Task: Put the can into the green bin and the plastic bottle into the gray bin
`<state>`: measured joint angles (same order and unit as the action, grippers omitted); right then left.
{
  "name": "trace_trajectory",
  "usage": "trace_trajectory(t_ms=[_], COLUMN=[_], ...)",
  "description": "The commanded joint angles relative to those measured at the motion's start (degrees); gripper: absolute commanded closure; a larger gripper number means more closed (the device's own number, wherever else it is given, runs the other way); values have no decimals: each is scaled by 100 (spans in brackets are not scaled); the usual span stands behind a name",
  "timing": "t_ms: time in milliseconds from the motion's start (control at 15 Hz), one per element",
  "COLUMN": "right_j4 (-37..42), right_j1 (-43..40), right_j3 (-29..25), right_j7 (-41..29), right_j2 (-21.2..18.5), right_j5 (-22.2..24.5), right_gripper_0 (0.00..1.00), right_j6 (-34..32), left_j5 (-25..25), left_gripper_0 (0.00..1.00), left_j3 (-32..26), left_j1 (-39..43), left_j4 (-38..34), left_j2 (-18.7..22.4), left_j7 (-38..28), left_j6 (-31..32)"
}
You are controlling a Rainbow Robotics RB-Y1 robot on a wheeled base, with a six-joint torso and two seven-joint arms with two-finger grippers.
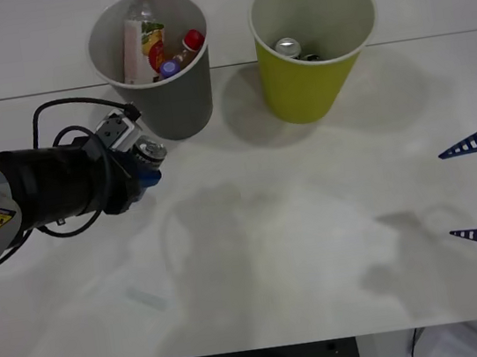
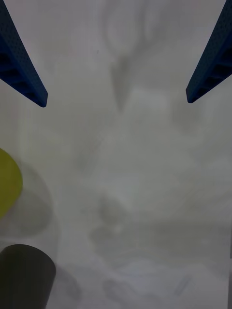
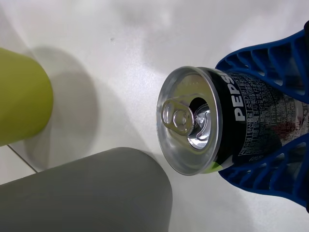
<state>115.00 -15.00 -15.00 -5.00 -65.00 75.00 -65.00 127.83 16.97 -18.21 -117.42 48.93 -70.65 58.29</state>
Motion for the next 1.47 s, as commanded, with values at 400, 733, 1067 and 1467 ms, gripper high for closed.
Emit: trace_trajectory(t_ms=[400, 733, 1067, 1467], right_j4=[0, 0, 0, 0], right_j1=[0, 0, 0, 0], right_j3=[0, 0, 0, 0], right_j7=[0, 0, 0, 0], right_j2=[0, 0, 0, 0], right_j5=[0, 0, 0, 0], right_gripper_0=[0, 0, 0, 0], right_j6=[0, 0, 0, 0], left_j5=[-786, -760, -725, -312], left_gripper_0=[100, 100, 100, 99], left_j3=[-326, -238, -247, -238], left_j1=[-1220, -2609, -4129, -5940], left_j4=[-396, 149, 1318, 3647], left_j2=[-173, -867, -1817, -2985], left_j7=[-10, -125, -248, -213], left_j6=[2486, 3171, 3171, 3171])
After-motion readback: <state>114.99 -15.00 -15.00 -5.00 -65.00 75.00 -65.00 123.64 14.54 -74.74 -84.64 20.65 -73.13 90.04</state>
